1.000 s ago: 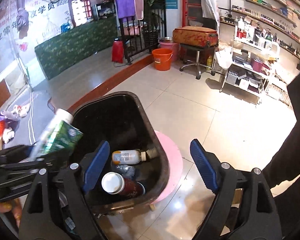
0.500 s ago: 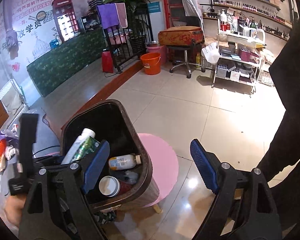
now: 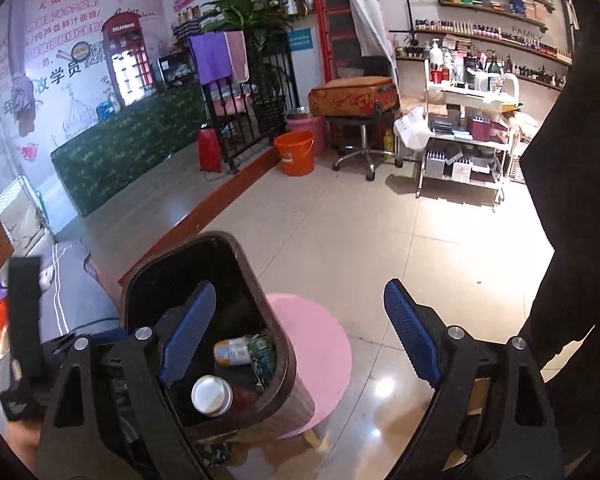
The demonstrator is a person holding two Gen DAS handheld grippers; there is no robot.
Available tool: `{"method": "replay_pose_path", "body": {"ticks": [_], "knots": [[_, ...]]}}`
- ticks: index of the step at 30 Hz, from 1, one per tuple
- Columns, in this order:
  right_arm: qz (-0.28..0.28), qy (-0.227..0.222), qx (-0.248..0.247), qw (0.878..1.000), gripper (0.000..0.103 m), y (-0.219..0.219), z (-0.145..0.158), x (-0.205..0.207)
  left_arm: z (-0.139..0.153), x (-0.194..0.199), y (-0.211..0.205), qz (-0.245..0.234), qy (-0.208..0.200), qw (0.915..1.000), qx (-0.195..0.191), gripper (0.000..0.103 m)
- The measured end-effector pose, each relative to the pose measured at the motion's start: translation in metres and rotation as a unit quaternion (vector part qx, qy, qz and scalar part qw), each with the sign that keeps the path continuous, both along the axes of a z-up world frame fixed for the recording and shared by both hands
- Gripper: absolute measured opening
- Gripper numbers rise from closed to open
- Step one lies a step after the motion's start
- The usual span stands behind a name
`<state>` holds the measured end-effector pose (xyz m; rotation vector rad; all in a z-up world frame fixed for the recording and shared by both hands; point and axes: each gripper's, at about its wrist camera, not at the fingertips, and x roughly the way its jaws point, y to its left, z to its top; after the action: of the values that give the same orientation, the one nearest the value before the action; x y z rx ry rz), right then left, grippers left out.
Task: Collect trash
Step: 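Lower the milk carton into the bin with the left tool and release, then move both open tools back toward the trash pile on the bed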
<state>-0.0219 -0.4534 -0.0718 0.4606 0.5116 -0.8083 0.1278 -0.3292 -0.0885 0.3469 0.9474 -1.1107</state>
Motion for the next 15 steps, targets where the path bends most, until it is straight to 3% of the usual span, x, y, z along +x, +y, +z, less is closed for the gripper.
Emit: {"method": "replay_pose_path", "body": {"ticks": [6, 15], "knots": [[0.005, -0.002, -0.004, 1.0, 0.089, 0.002, 0.003, 0.006, 0.022, -0.007, 0.022, 0.023, -0.046, 0.9986, -0.011, 0.097], [0.064, 0.002, -0.022, 0.998, 0.089, 0.036, 0.005, 0.04, 0.04, 0.005, 0.087, 0.093, -0.088, 0.9917, -0.012, 0.097]]}}
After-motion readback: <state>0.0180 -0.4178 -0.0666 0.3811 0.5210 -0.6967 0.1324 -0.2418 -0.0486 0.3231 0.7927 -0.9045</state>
